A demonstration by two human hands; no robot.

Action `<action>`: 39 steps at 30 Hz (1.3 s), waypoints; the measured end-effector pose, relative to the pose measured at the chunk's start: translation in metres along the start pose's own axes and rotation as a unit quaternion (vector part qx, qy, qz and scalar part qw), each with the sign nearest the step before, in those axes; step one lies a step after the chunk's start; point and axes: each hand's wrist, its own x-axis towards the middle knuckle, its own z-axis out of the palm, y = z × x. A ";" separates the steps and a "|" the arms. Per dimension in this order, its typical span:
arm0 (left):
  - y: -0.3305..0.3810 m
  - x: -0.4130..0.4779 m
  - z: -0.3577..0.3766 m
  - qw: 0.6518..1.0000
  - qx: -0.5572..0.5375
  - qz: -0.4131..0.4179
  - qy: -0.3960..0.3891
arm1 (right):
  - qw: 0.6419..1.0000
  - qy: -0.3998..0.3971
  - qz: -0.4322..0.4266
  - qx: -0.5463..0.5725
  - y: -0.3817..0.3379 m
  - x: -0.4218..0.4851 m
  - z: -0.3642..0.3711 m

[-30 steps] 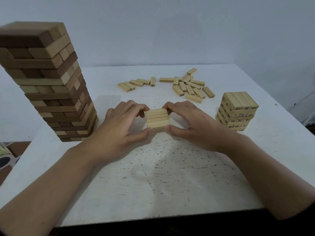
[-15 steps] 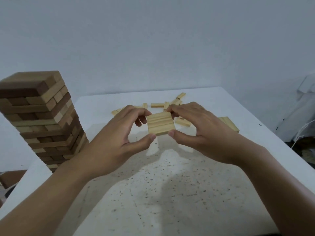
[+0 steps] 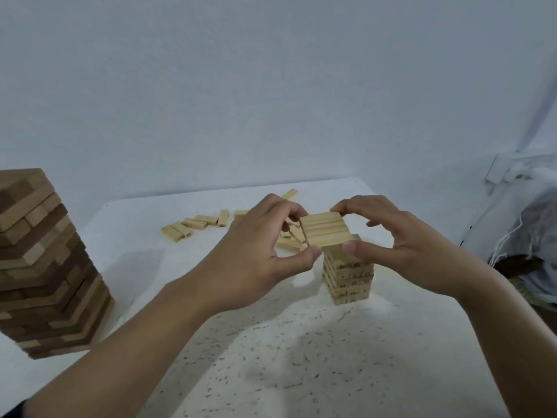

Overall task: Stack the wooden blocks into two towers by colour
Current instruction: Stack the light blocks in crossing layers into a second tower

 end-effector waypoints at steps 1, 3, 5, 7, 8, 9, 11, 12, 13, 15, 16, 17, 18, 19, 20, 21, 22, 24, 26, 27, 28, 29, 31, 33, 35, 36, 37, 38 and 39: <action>0.002 0.004 0.004 1.000 0.000 -0.001 -0.007 | 1.000 0.002 0.005 0.006 0.005 -0.002 -0.001; 0.005 0.011 0.012 1.000 0.006 -0.004 -0.023 | 1.000 0.011 0.012 0.012 0.016 -0.007 -0.003; 0.008 0.017 0.018 0.999 0.008 -0.006 -0.030 | 0.999 0.018 0.017 0.020 0.026 -0.010 -0.004; 0.009 0.020 0.022 0.999 0.012 -0.011 -0.035 | 0.999 0.020 0.023 0.025 0.033 -0.011 -0.005; 0.009 0.022 0.025 0.999 0.013 -0.013 -0.037 | 0.999 0.020 0.026 0.026 0.035 -0.012 -0.005; 0.010 0.023 0.026 0.999 0.014 -0.016 -0.040 | 0.999 0.019 0.028 0.028 0.038 -0.012 -0.005; 0.011 0.024 0.029 0.999 0.015 -0.023 -0.047 | 0.999 0.016 0.033 0.033 0.042 -0.012 -0.006; 0.012 0.025 0.030 0.998 0.017 -0.028 -0.050 | 0.999 0.014 0.036 0.033 0.044 -0.013 -0.005; 0.012 0.025 0.031 0.998 0.021 -0.033 -0.054 | 0.999 0.011 0.039 0.034 0.046 -0.013 -0.004; 0.012 0.025 0.033 0.997 0.026 -0.038 -0.061 | 0.998 0.005 0.046 0.036 0.049 -0.013 -0.002; 0.011 0.026 0.033 0.997 0.028 -0.036 -0.063 | 0.998 0.002 0.049 0.035 0.050 -0.013 -0.002; 0.010 0.026 0.034 0.997 0.029 -0.036 -0.064 | 0.998 0.000 0.050 0.034 0.051 -0.014 -0.001; 0.010 0.026 0.034 0.997 0.029 -0.036 -0.066 | 0.998 -0.002 0.051 0.033 0.051 -0.014 -0.001; 0.010 0.026 0.035 0.997 0.028 -0.038 -0.068 | 0.998 -0.003 0.052 0.032 0.051 -0.014 -0.001; 0.010 0.026 0.035 0.996 0.028 -0.039 -0.070 | 0.998 -0.002 0.053 0.030 0.051 -0.015 -0.002; 0.010 0.026 0.036 0.996 0.029 -0.040 -0.071 | 0.998 -0.003 0.053 0.030 0.051 -0.015 -0.001; 0.010 0.026 0.036 0.996 0.030 -0.040 -0.072 | 0.998 -0.003 0.054 0.030 0.051 -0.015 -0.001; 0.010 0.026 0.036 0.996 0.032 -0.040 -0.073 | 0.998 -0.004 0.058 0.030 0.052 -0.015 -0.001; 0.010 0.025 0.036 0.996 0.031 -0.044 -0.075 | 0.998 -0.006 0.063 0.030 0.053 -0.015 0.000; 0.010 0.025 0.036 0.996 0.030 -0.047 -0.076 | 0.997 -0.007 0.064 0.028 0.053 -0.015 0.000; 0.010 0.025 0.036 0.995 0.029 -0.050 -0.076 | 0.997 -0.009 0.065 0.026 0.054 -0.015 0.000; 0.009 0.025 0.037 0.995 0.028 -0.052 -0.075 | 0.998 -0.010 0.066 0.025 0.054 -0.015 0.000; 0.009 0.024 0.037 0.996 0.029 -0.053 -0.073 | 0.997 -0.008 0.067 0.028 0.054 -0.015 0.000; 0.011 0.024 0.036 0.995 0.026 -0.057 -0.072 | 0.997 -0.006 0.067 0.032 0.055 -0.015 0.000; 0.012 0.023 0.036 0.995 0.021 -0.063 -0.072 | 0.997 -0.005 0.067 0.032 0.056 -0.015 0.000; 0.013 0.023 0.036 0.995 0.019 -0.063 -0.071 | 0.997 -0.004 0.067 0.031 0.057 -0.015 0.000; 0.013 0.022 0.036 0.995 0.017 -0.063 -0.070 | 0.997 -0.003 0.068 0.031 0.057 -0.016 0.000; 0.013 0.022 0.036 0.996 0.014 -0.062 -0.069 | 0.997 -0.002 0.069 0.032 0.058 -0.016 0.000; 0.013 0.022 0.036 0.995 0.011 -0.064 -0.070 | 0.997 -0.003 0.071 0.032 0.058 -0.016 0.000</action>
